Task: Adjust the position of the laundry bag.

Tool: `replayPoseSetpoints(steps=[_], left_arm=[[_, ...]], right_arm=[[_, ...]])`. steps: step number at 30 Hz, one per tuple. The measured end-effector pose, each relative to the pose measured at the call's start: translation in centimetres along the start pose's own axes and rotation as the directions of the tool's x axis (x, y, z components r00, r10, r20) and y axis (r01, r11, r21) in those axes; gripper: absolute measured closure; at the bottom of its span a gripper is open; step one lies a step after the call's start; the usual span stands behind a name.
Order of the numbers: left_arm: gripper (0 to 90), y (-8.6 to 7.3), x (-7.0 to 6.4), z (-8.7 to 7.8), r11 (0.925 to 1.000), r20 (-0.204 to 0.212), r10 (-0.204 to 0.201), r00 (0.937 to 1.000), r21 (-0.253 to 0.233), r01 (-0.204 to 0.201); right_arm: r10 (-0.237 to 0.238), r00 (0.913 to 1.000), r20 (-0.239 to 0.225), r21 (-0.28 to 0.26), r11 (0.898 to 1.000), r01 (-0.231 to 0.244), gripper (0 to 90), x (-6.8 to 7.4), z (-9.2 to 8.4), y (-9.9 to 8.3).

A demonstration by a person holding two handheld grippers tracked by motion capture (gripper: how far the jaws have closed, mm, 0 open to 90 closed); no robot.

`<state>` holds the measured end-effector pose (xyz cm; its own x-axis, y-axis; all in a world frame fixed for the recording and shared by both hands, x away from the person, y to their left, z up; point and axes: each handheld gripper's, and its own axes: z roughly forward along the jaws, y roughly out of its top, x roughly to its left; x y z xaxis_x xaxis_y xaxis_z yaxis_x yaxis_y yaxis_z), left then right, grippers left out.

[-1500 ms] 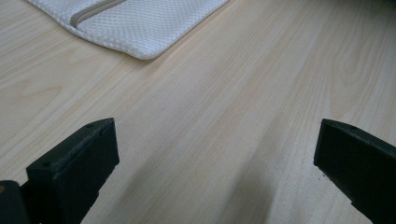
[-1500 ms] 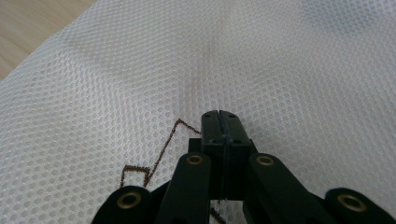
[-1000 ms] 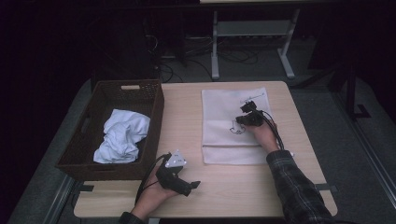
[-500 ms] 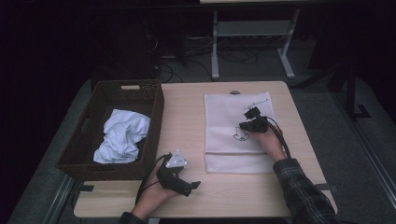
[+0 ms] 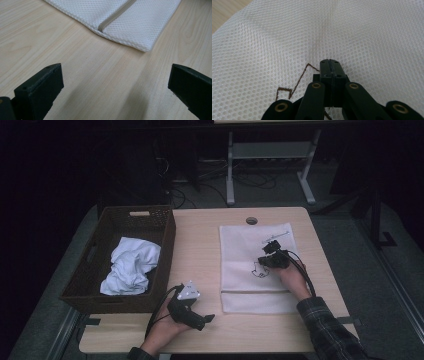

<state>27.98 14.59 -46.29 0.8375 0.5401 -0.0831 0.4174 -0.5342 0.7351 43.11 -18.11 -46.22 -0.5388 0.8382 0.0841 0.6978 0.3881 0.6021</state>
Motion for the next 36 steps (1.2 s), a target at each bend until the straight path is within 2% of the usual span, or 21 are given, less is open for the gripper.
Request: replayPoseSetpoints(steps=[7,20,30,36], left_arm=[[0.0,0.0,0.0,0.0,1.0,0.0,0.001,1.0,0.001,-0.001],[0.0,0.0,-0.1,-0.1,1.0,0.0,0.0,1.0,-0.004,0.0],[0.0,0.0,-0.1,-0.1,1.0,0.0,0.003,1.0,-0.001,-0.003],[0.0,0.0,-0.1,-0.1,1.0,0.0,0.004,1.0,0.0,-0.004]], right_arm=[[-0.004,1.0,-0.008,0.011,1.0,0.004,89.3,0.5,-0.8,-0.9],[-0.021,0.9998,0.006,0.039,0.999,0.021,89.3,1.3,-2.1,-2.4],[0.006,0.9992,0.039,0.046,0.999,-0.007,89.3,0.3,-2.8,-3.1],[0.039,0.9966,0.072,0.039,0.998,-0.042,89.3,-1.0,-3.2,-3.5]])
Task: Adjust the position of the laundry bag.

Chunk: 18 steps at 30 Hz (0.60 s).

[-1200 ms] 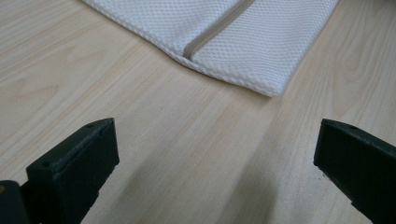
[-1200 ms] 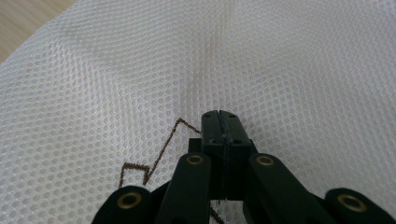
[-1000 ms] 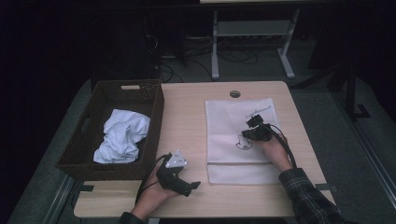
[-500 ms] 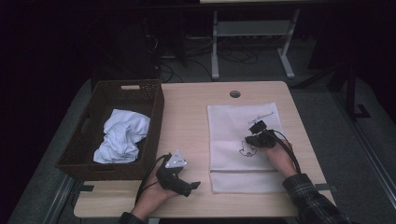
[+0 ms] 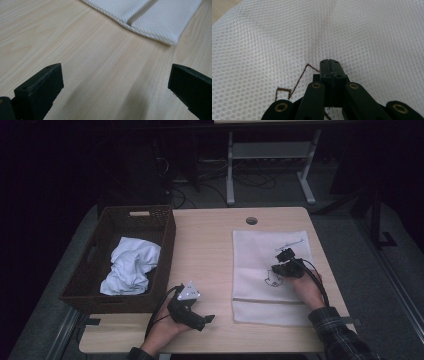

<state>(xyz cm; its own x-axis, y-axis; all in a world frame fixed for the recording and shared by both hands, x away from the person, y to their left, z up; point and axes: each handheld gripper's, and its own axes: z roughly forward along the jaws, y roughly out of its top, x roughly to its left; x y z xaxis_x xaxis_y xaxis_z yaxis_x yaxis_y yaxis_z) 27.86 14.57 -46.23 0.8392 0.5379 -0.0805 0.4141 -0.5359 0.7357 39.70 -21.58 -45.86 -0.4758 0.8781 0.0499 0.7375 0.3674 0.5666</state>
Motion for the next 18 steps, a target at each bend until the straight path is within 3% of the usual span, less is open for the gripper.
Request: replayPoseSetpoints(steps=[10,16,18], left_arm=[[0.0,0.0,0.0,0.1,1.0,-0.001,0.0,1.0,0.001,0.0],[0.0,0.0,0.0,0.1,1.0,-0.001,0.004,1.0,0.005,-0.004],[0.0,0.0,0.0,0.0,1.0,-0.001,0.004,1.0,0.004,-0.004]], right_arm=[[0.058,0.9969,0.054,-0.012,0.998,-0.057,89.0,-2.4,-0.3,-0.4],[0.068,0.9969,0.04,-0.029,0.997,-0.067,79.0,-3.2,-0.6,-0.5],[0.067,0.9976,0.013,-0.038,0.997,-0.067,75.4,-3.2,-0.9,-0.4]])
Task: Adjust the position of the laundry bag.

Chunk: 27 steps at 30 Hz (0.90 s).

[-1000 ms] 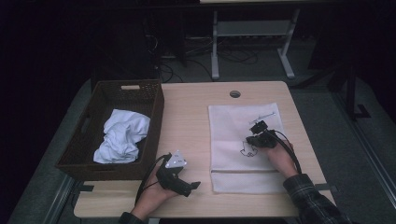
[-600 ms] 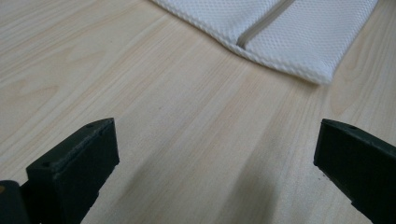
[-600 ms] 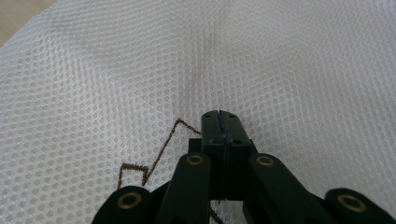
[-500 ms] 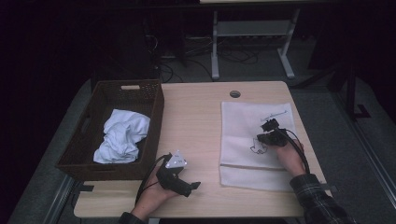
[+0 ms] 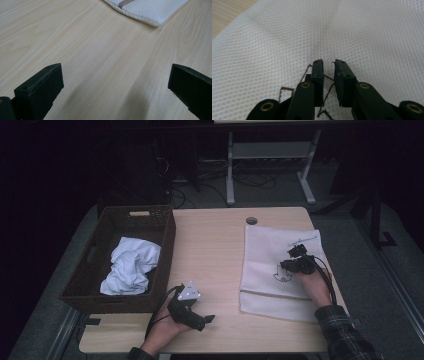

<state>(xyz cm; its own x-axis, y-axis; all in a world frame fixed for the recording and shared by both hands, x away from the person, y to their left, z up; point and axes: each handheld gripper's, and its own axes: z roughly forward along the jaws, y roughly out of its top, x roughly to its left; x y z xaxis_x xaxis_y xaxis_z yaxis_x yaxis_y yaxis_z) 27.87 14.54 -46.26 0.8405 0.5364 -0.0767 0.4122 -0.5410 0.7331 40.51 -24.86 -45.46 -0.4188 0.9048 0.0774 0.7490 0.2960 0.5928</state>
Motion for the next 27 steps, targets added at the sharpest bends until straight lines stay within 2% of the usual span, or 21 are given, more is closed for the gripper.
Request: replayPoseSetpoints(steps=[2,3,4,5,8,11,13,14,16,17,18,21,26,27], left_arm=[[0.0,0.0,0.0,0.0,1.0,0.0,-0.002,1.0,-0.002,0.002],[0.0,0.0,0.0,0.0,1.0,0.0,-0.004,1.0,-0.004,0.004],[0.0,0.0,0.0,0.0,1.0,0.0,-0.004,1.0,-0.004,0.004],[0.0,0.0,0.0,0.0,1.0,-0.001,-0.004,1.0,-0.004,0.004],[0.0,0.0,0.0,-0.1,1.0,-0.001,-0.005,1.0,-0.005,0.005],[0.0,0.0,0.0,-0.1,1.0,-0.003,-0.004,1.0,-0.006,0.004],[0.0,0.0,0.1,-0.1,1.0,-0.003,-0.004,1.0,-0.005,0.004],[0.0,0.0,0.0,-0.1,1.0,-0.003,-0.004,1.0,-0.006,0.004],[0.0,0.0,0.0,-0.1,1.0,-0.002,-0.004,1.0,-0.006,0.004],[0.0,0.0,0.0,-0.1,1.0,-0.003,-0.004,1.0,-0.006,0.004],[0.0,0.0,0.0,-0.1,1.0,-0.003,-0.004,1.0,-0.006,0.004],[0.0,0.0,0.0,-0.1,1.0,-0.002,-0.005,1.0,-0.006,0.005],[0.0,0.0,0.0,-0.1,1.0,-0.001,-0.005,1.0,-0.005,0.005],[0.0,0.0,0.0,-0.1,1.0,-0.002,-0.004,1.0,-0.004,0.004]], right_arm=[[-0.012,0.9999,-0.012,-0.012,1.0,0.012,69.6,0.1,-0.4,0.1],[-0.025,0.9997,-0.004,-0.027,0.999,0.025,66.5,0.3,-0.9,0.1],[-0.025,0.9997,-0.004,-0.027,0.999,0.025,66.5,0.3,-0.9,0.1],[-0.048,0.9986,0.02,-0.059,0.997,0.049,65.6,0.8,-1.5,0.0],[-0.059,0.9981,0.018,-0.079,0.995,0.061,62.7,1.2,-2.2,-0.1],[-0.068,0.9969,-0.041,-0.114,0.991,0.063,57.7,1.5,-3.3,-0.3],[-0.064,0.9968,-0.047,-0.117,0.991,0.059,57.5,1.6,-3.6,-0.3],[-0.06,0.995,-0.08,-0.117,0.992,0.05,57.4,1.4,-4.0,-0.6],[-0.052,0.9947,-0.088,-0.117,0.992,0.041,56.9,1.3,-4.3,-0.8],[-0.04,0.9927,-0.114,-0.121,0.992,0.027,54.9,1.0,-4.7,-1.3],[-0.04,0.9927,-0.114,-0.121,0.992,0.027,54.9,1.0,-4.7,-1.3],[-0.023,0.9877,-0.155,-0.121,0.993,0.004,51.4,0.5,-5.6,-2.2],[-0.024,0.986,-0.165,-0.127,0.992,0.003,47.2,0.2,-6.3,-3.2],[-0.027,0.9856,-0.167,-0.126,0.992,0.006,41.9,0.1,-6.5,-3.7]])
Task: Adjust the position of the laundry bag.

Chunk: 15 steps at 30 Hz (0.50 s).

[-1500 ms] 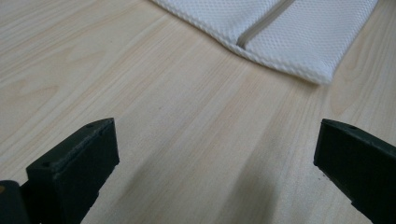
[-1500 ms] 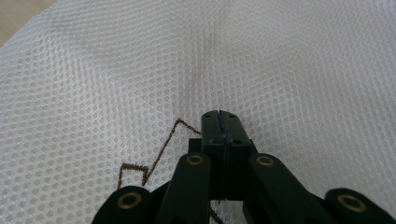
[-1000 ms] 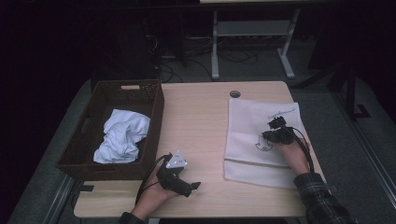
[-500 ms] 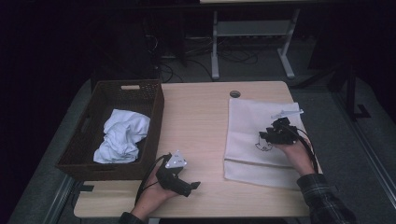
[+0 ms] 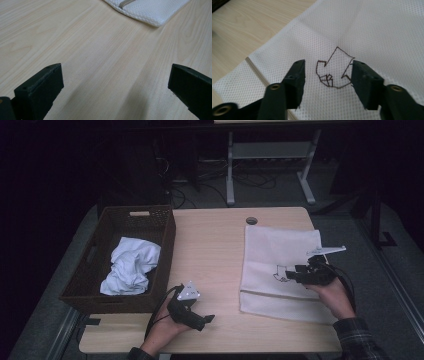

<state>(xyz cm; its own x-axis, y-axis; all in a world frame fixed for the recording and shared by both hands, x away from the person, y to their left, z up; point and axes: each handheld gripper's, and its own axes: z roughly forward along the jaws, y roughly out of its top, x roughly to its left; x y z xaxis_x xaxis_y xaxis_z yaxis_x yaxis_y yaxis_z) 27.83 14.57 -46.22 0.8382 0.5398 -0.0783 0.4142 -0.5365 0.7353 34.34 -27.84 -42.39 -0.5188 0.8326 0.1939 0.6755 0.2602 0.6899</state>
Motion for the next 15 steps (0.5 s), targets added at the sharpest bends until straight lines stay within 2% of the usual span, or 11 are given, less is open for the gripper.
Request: replayPoseSetpoints(steps=[5,15], left_arm=[[0.0,0.0,0.0,0.0,1.0,0.0,-0.001,1.0,-0.002,0.001],[0.0,0.0,0.1,-0.1,0.9999,-0.004,-0.002,1.0,-0.01,0.002]], right_arm=[[0.008,0.9997,-0.024,0.002,1.0,-0.008,39.0,0.1,-0.7,-0.8],[0.007,1.0,0.006,0.007,1.0,-0.007,39.9,-0.2,-2.6,-2.7]])
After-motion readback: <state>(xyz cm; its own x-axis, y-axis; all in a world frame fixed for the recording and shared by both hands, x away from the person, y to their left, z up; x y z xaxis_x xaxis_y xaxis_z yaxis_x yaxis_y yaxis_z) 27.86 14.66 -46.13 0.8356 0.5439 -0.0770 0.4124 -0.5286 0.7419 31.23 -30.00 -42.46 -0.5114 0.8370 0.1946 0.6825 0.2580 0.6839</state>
